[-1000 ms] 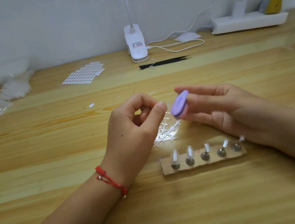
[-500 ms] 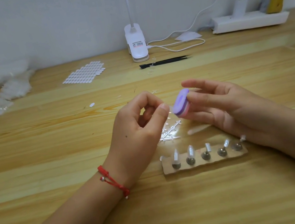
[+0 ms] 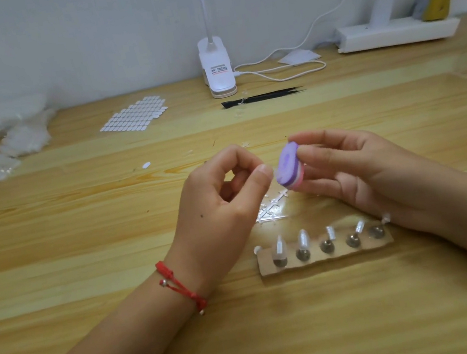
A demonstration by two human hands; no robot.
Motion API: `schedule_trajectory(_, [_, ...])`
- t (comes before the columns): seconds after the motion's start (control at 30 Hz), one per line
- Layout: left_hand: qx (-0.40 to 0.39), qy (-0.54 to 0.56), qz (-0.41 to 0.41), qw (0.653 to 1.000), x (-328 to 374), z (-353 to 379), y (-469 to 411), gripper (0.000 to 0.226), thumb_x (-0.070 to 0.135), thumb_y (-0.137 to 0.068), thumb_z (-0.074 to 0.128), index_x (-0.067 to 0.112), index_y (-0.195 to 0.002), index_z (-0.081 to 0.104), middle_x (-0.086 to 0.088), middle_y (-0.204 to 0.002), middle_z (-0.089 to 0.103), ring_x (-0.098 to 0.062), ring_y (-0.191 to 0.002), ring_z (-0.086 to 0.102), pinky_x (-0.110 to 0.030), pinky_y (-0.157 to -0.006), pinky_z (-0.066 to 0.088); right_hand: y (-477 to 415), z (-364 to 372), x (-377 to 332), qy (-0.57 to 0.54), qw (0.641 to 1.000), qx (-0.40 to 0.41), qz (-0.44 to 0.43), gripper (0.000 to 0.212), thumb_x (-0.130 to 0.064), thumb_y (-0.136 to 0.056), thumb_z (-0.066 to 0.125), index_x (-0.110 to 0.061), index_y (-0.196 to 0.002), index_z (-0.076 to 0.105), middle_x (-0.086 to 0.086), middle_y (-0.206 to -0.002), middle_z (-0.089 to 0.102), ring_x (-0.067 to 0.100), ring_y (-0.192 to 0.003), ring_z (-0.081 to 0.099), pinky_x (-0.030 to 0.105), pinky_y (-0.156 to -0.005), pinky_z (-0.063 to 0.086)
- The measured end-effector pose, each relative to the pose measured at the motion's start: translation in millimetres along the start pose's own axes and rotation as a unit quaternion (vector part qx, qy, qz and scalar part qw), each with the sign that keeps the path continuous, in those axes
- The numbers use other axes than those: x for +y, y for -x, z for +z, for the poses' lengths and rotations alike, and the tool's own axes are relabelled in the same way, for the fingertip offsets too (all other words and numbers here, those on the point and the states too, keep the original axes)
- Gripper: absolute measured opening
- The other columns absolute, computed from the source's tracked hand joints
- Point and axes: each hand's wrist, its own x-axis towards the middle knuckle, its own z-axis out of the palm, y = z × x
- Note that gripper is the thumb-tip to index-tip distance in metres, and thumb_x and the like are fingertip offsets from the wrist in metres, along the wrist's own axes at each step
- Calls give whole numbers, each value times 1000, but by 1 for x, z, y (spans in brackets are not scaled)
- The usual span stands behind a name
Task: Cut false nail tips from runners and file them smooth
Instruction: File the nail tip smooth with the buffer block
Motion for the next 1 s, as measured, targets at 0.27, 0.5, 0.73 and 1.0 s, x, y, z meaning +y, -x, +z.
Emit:
schedule_trajectory(0.27, [3, 9, -9, 1000, 1, -1, 0, 16, 17, -82, 57, 14, -66, 53, -11, -58, 33, -5, -45, 28, -12, -44, 26, 0, 0, 1, 4, 1000, -2, -5, 17, -11, -68, 71, -15, -82, 79, 9, -82, 75, 17, -74, 73, 22, -66, 57])
schedule_trajectory(0.5, [-16, 6, -4, 1000, 2, 0, 1, 16, 17, -82, 56, 14, -66, 52, 1, -58, 37, -3, -43, 28, -10, -44, 25, 0, -1, 1, 2, 1000, -6, -7, 17, -11, -70, 70, -15, -84, 79, 8, -82, 75, 16, -74, 73, 21, -66, 57])
schedule_trajectory(0.73, [-29, 1, 1, 1000, 4, 0, 1, 16, 16, -82, 54, 14, -66, 50, 6, -56, 37, -3, -43, 27, -12, -44, 24, -1, -1, 2, 19, 1000, -14, -9, 20, -13, -70, 69, -16, -86, 80, 6, -82, 75, 13, -73, 73, 19, -66, 56])
schedule_trajectory(1.0, [-32, 10, 2, 999, 4, 0, 1, 16, 16, -83, 55, 11, -68, 51, -2, -60, 38, -3, -43, 27, -12, -44, 24, 0, -1, 1, 11, 1000, -10, -6, 19, -12, -71, 69, -16, -86, 80, 7, -84, 76, 14, -75, 73, 20, -66, 56])
